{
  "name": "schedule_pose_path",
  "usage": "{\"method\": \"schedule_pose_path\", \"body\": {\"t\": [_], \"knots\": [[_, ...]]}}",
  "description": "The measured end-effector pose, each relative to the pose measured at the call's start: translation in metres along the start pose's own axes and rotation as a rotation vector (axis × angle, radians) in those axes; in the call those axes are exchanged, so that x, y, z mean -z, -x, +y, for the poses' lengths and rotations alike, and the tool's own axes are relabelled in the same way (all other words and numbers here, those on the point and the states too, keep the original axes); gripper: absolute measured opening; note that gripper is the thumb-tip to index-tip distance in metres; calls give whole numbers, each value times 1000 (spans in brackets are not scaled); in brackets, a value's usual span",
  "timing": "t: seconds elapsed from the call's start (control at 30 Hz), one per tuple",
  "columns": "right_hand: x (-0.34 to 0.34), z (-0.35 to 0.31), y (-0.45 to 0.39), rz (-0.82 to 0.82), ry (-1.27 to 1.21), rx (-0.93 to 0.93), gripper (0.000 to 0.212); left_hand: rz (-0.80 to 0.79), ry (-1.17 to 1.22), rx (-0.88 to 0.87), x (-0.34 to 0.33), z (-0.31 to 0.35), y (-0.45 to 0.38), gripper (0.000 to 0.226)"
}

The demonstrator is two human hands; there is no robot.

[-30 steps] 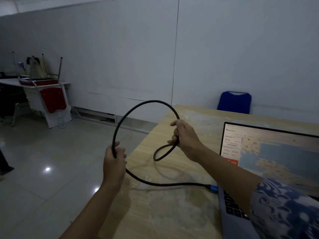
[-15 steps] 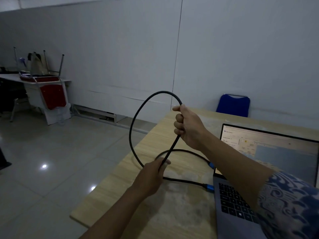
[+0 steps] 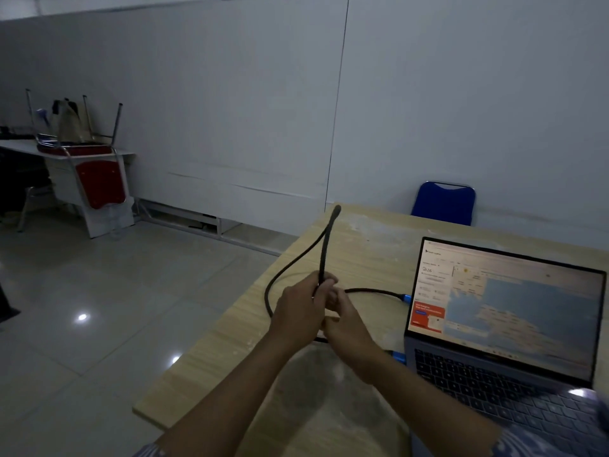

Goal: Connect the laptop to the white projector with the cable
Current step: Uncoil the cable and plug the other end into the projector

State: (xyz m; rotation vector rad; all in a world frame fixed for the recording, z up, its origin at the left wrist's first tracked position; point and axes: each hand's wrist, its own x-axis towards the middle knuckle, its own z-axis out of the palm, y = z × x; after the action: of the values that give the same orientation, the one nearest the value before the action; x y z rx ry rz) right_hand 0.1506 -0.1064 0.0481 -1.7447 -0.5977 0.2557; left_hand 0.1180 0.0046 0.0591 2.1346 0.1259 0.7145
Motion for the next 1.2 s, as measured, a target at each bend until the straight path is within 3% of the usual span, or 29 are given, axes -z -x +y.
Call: {"method": "schedule_pose_path", "body": {"t": [0.1,0.2,0.33,0.53,0.67,0.83,1.03,1.2], "knots": [[0,2,-2,57,-69,-1,34,68,100,47,-3,16,-4,25],[-3,8,-8,55,164,-14,27,103,320,146,4,25,-11,30],[-5,7,-10,141,241,86,34,4,544,167,11,27,-16,29],[13,-36,-28,251,-21,177,36,-172,383,175,5,-1,-4,40],[23,-66,-38,172,-236,204,40,-302,245,60,-3,6,8,43],[43,-106,-44,42,-483,219,40,-220,177,-63,-5,16,7,21],[87,-138,-52,47,-694,114,41,-213,95,-119,10,-8,18,31],[114,-141,-63,88,-709,-68,40,-274,81,-166,24,-16,28,30]]}}
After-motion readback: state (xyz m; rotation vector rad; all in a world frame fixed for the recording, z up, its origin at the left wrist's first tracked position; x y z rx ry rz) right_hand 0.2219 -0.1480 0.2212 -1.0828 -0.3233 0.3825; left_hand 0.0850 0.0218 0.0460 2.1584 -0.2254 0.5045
